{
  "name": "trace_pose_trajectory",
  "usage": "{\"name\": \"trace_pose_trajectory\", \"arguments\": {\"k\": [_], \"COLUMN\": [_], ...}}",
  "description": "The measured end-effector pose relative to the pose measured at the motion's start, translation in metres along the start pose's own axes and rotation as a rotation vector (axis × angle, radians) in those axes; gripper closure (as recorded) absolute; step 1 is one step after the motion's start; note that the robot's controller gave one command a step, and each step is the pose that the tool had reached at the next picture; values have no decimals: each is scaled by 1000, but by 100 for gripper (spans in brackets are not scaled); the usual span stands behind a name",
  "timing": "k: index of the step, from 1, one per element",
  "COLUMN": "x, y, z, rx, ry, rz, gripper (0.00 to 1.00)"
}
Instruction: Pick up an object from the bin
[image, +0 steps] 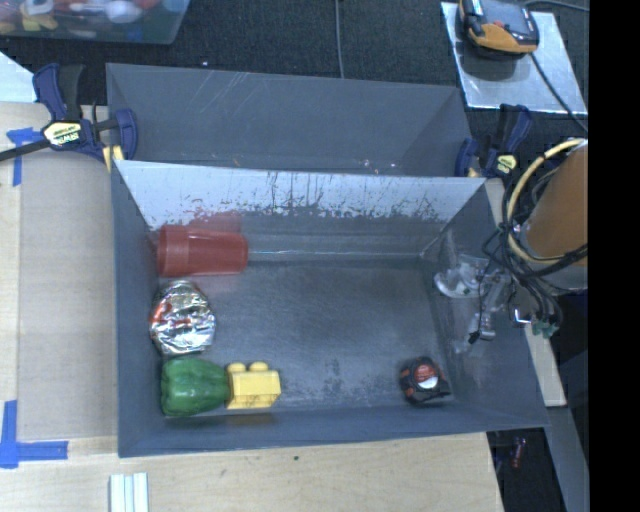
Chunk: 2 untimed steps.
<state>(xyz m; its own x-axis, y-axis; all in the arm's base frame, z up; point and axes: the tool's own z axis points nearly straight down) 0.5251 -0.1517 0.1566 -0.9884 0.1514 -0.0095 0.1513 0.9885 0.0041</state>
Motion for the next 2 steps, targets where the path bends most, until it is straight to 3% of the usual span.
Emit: {"name": "trace_pose_trajectory", "arguments": {"k": [1,2], "x": [6,-3], "y": [6,6], "z": [8,2], "rx": [-1,5], "ry": [6,-2], "rz": [28,36], "gripper": [100,100]}}
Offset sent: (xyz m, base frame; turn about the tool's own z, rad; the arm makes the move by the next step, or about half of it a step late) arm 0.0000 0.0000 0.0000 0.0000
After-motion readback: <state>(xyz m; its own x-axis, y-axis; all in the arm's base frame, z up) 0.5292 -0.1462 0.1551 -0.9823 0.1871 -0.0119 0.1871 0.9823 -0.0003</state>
